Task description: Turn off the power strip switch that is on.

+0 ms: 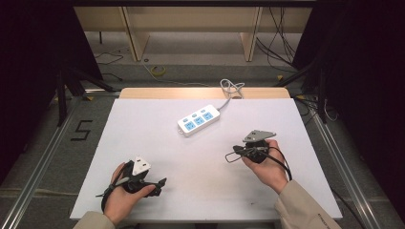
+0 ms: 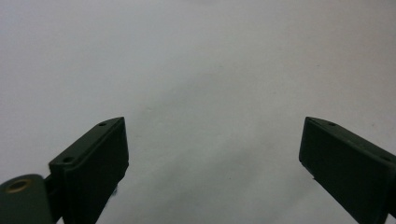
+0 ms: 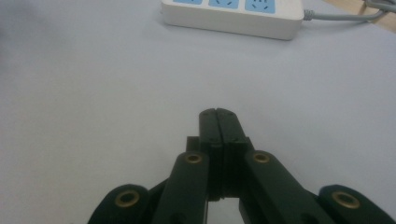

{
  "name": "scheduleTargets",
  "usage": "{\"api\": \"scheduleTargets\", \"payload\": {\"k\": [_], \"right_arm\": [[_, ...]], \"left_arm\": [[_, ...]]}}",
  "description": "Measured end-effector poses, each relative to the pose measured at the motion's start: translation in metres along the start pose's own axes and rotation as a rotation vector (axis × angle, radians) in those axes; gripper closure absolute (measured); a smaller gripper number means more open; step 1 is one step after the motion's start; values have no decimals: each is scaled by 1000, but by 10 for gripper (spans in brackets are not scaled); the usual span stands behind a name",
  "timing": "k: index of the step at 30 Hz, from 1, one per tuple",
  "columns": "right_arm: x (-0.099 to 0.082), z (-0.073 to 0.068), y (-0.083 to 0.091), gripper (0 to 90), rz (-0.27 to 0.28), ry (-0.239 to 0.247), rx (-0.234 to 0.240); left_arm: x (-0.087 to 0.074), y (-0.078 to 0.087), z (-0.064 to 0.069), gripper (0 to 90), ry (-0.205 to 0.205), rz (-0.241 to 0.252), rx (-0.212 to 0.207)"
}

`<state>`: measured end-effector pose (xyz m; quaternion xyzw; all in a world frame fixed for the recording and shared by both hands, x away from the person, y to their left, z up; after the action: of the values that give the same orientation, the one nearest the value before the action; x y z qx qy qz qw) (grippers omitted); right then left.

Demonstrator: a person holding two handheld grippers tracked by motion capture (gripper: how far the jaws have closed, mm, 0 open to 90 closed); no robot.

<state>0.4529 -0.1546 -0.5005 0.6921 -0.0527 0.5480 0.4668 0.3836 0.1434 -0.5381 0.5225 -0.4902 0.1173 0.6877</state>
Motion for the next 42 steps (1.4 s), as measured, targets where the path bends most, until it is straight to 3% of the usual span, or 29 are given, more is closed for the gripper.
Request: {"api": "scheduleTargets", "payload": {"k": [42], "right_arm": [[39, 18, -44, 900, -55, 21, -17]], "left_arm": [[1, 0, 0, 80, -3, 6, -1]]}}
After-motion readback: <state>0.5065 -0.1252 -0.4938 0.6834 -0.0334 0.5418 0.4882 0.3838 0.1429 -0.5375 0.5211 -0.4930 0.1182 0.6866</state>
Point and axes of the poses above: each handheld gripper's, and its own axes: y roughly backward along the jaws, x roughly out of its top, z roughly to its right, the point moved 9 cm from there along -y, roughly forward along the jaws, and after that the axes turned 5 degrees about z, right-handed, at the moved point
